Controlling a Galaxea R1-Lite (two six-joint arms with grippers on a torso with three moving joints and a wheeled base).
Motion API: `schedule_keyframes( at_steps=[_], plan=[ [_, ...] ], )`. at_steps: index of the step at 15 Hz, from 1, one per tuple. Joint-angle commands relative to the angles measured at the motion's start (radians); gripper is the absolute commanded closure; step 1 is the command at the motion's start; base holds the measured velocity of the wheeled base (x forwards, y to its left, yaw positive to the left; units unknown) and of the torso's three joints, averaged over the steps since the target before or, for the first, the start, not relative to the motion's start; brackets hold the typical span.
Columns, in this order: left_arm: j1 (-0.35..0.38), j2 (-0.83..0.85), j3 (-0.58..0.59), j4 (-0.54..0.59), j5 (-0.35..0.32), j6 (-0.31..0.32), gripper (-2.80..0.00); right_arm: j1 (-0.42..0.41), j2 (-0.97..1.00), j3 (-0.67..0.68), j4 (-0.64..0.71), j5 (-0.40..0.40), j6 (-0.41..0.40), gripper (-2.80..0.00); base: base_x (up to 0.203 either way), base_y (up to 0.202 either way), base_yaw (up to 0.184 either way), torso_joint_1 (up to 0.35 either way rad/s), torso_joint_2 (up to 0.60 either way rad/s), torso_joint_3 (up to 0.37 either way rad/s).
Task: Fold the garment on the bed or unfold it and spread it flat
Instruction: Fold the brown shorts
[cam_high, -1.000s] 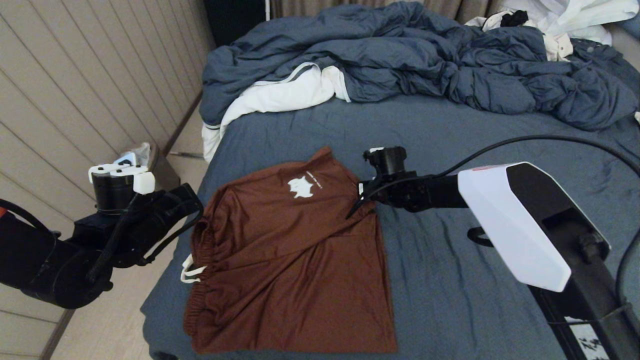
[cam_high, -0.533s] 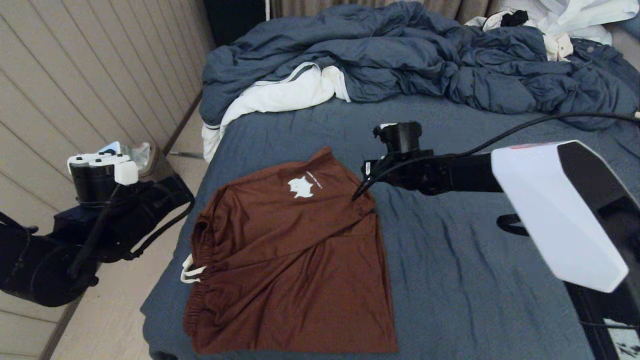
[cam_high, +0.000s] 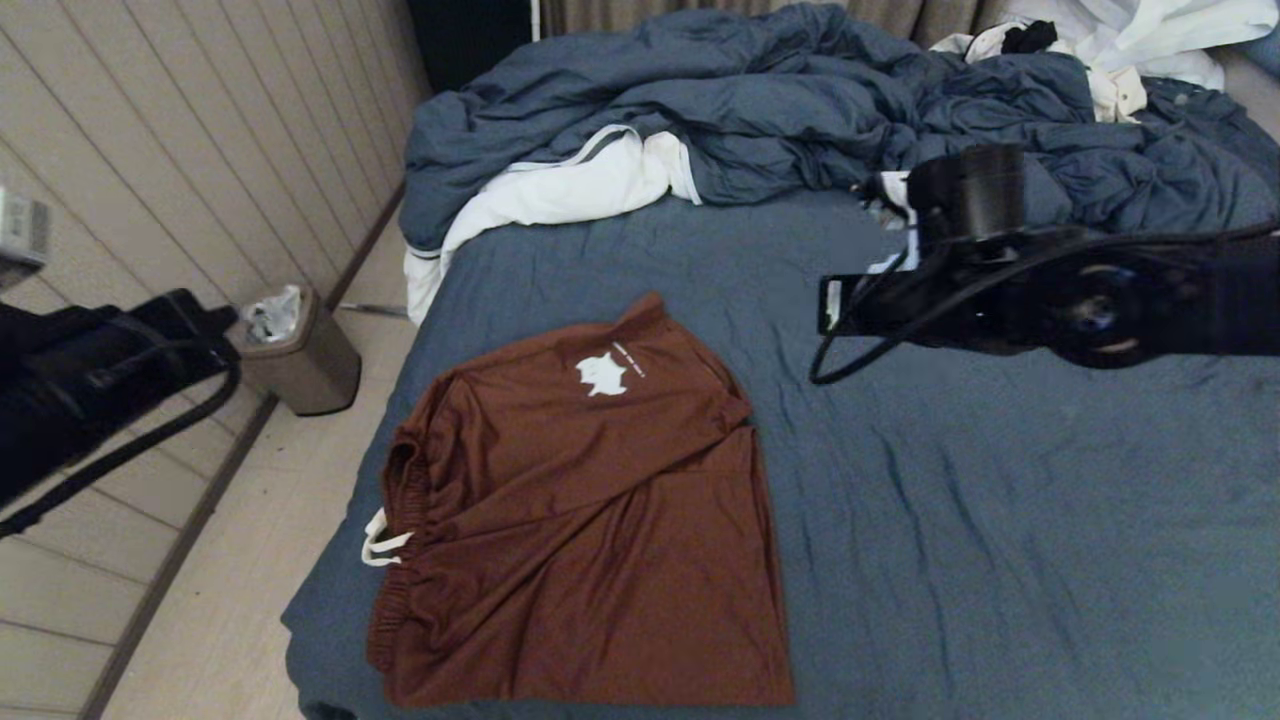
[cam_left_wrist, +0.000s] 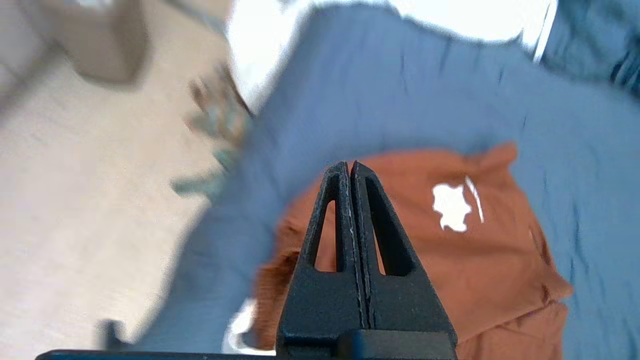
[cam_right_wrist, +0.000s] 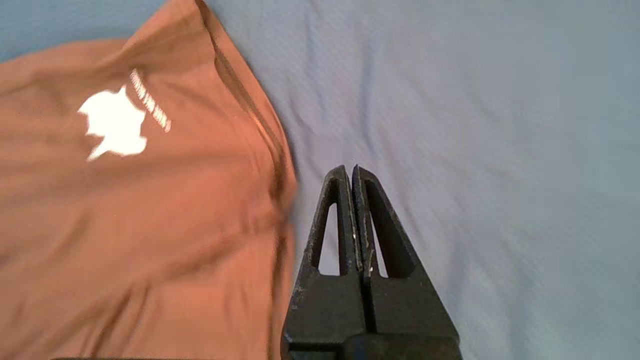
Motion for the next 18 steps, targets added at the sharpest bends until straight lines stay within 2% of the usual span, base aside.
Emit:
schedule_keyframes(
  at_steps=[1,3,5,8,12,14,16,17,18],
  plan=[
    [0.044,-0.307,0.014,0.145,-0.01,0.018,0.0,-0.003,-0.337,0.214,0.0,-0.014,0.001,0.0,0.0,0.0,0.0,0.0,0.0,0.0],
    [0.061,-0.505,0.042,0.319,-0.025,0.046,0.0,-0.007,-0.562,0.403,0.001,-0.07,-0.001,0.0,0.0,0.0,0.0,0.0,0.0,0.0],
    [0.07,-0.665,0.108,0.442,-0.033,0.074,0.0,-0.01,-0.774,0.551,0.027,-0.13,-0.005,0.0,0.0,0.0,0.0,0.0,0.0,0.0],
    [0.076,-0.851,0.248,0.535,-0.025,0.108,0.0,-0.03,-1.083,0.711,0.154,-0.185,-0.003,0.0,0.0,0.0,0.0,0.0,0.0,0.0],
    [0.086,-1.027,0.309,0.749,0.002,0.118,0.0,-0.102,-1.417,0.988,0.255,-0.208,-0.003,0.0,0.0,0.0,0.0,0.0,0.0,0.0],
    [0.117,-1.062,0.374,0.727,0.017,0.152,0.0,-0.138,-1.531,1.081,0.264,-0.188,0.003,0.0,0.0,0.0,0.0,0.0,0.0,0.0],
    [0.142,-1.133,0.478,0.679,-0.055,0.263,0.0,-0.154,-1.542,1.195,0.188,-0.155,0.026,0.0,0.0,0.0,0.0,0.0,0.0,0.0],
    [0.15,-1.166,0.524,0.671,-0.089,0.297,0.0,-0.156,-1.541,1.248,0.12,-0.113,0.003,0.0,0.0,0.0,0.0,0.0,0.0,0.0],
    [0.155,-1.184,0.563,0.666,-0.104,0.312,0.0,-0.158,-1.541,1.283,0.075,-0.085,-0.061,0.0,0.0,0.0,0.0,0.0,0.0,0.0]
  ],
)
